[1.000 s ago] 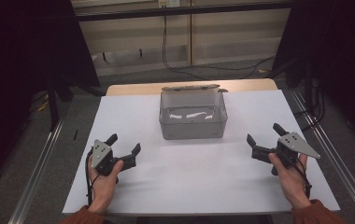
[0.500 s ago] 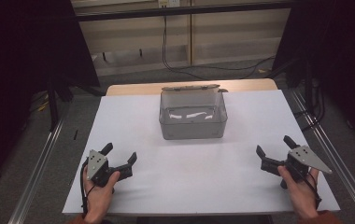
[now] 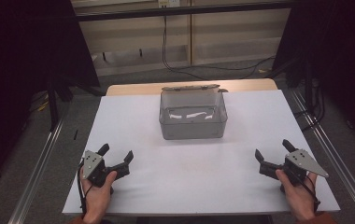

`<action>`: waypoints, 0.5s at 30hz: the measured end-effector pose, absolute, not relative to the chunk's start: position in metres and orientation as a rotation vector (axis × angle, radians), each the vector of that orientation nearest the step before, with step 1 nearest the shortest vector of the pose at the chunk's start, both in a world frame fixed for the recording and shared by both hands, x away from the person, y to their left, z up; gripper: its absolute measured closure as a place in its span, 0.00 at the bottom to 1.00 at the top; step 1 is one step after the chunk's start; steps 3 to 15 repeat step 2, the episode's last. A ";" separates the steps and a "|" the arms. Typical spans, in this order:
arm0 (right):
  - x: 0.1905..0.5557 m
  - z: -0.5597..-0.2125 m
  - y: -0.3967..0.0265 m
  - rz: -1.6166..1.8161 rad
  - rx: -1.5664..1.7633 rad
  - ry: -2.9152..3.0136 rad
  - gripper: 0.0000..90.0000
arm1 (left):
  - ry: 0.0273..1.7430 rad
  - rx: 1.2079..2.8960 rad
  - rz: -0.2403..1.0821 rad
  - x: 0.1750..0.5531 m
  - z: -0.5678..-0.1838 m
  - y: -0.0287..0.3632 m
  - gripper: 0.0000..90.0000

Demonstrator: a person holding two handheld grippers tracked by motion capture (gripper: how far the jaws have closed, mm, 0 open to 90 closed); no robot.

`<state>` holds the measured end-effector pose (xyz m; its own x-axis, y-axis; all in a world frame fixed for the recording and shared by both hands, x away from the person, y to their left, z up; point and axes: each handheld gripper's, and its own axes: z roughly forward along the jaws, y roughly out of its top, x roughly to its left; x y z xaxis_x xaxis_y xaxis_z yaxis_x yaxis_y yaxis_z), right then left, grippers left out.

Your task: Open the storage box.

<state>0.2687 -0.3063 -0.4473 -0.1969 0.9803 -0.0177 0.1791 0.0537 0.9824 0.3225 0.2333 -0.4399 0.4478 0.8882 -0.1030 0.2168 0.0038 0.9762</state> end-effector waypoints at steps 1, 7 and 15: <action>0.269 -0.447 -0.307 1.227 1.219 1.503 0.00 | 1.017 1.506 0.704 0.323 -0.440 0.234 0.04; 0.270 -0.448 -0.307 1.231 1.223 1.509 0.00 | 1.022 1.496 0.695 0.324 -0.440 0.234 0.04; 0.270 -0.448 -0.307 1.231 1.223 1.509 0.00 | 1.022 1.496 0.695 0.324 -0.440 0.234 0.04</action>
